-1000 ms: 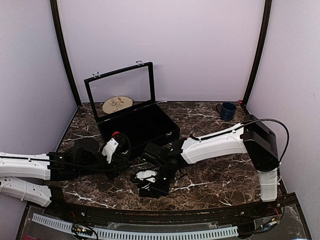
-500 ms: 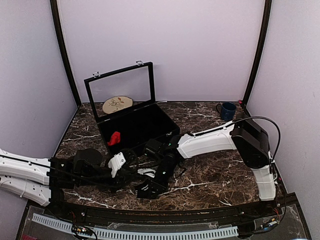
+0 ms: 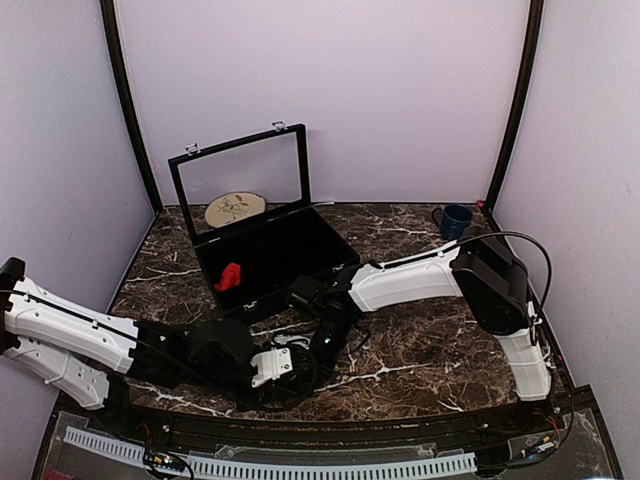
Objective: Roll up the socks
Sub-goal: Roll the sock at the center of the board.
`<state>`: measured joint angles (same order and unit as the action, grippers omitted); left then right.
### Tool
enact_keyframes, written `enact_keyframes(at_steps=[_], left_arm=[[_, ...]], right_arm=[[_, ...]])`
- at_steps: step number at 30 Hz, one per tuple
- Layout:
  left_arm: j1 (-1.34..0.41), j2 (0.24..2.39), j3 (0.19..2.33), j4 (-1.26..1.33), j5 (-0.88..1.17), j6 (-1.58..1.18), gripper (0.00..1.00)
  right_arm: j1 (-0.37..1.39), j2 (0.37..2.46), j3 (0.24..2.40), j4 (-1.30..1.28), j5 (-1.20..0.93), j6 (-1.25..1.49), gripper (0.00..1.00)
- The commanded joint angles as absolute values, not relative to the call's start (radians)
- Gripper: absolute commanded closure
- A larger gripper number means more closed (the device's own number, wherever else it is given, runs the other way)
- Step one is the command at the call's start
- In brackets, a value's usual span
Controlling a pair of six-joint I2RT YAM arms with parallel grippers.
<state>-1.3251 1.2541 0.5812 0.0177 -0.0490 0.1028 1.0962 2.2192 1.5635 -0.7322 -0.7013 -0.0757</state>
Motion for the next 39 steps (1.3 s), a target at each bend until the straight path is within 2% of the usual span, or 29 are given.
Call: enact_keyframes(at_steps=[1,11,31,35,39], left_arm=[[-1.346,1.316,0.634,-0.069,-0.087,0.152,0.63],[-1.347,1.417,0.666,-0.095,-0.201,0.148,0.6],[-1.309,1.543,0.738,-0.14,-0.188,0.16,0.61],[-1.293,1.565,0.756,-0.163,-0.169,0.16,0.64],[-1.283,1.587,0.776,-0.189,-0.146,0.153,0.71]], right_arm=[[1.083,2.283,1.545,-0.79,-0.601,-0.095,1.0],[1.083,2.278,1.541,-0.796,-0.606,-0.102,1.0],[1.083,2.263,1.522,-0.795,-0.609,-0.104,1.0],[1.083,2.26,1.52,-0.796,-0.606,-0.104,1.0],[1.083,2.258,1.519,-0.796,-0.605,-0.104,1.0]])
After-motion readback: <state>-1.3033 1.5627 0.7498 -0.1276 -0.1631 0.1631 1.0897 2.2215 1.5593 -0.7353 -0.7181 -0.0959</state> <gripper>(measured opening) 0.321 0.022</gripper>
